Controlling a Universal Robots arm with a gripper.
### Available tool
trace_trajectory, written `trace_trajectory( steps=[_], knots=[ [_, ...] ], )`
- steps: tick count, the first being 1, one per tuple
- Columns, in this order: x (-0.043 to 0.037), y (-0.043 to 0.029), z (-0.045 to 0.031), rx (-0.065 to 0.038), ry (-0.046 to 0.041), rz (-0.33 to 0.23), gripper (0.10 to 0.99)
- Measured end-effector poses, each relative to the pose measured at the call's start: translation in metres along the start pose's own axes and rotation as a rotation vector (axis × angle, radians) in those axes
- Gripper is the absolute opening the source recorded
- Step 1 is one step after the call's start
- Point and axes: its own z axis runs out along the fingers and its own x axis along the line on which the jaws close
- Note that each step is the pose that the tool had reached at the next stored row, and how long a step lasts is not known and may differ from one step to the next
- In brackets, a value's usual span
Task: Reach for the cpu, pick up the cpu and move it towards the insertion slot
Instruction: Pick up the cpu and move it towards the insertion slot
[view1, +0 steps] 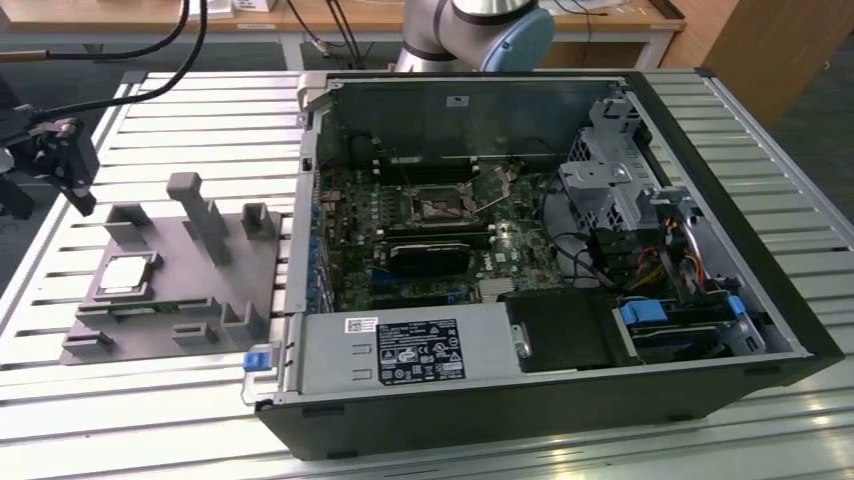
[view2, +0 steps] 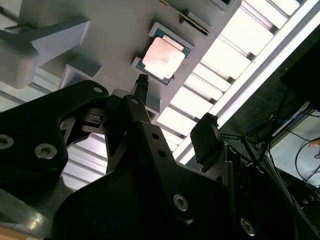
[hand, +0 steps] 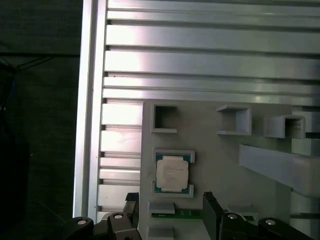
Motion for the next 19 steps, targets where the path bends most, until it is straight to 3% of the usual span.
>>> trace_trajectory(
  steps=[19],
  knots=[
    [0.0,-0.0044,0.0313,-0.001,0.0031,0.0,0.62]
  ],
)
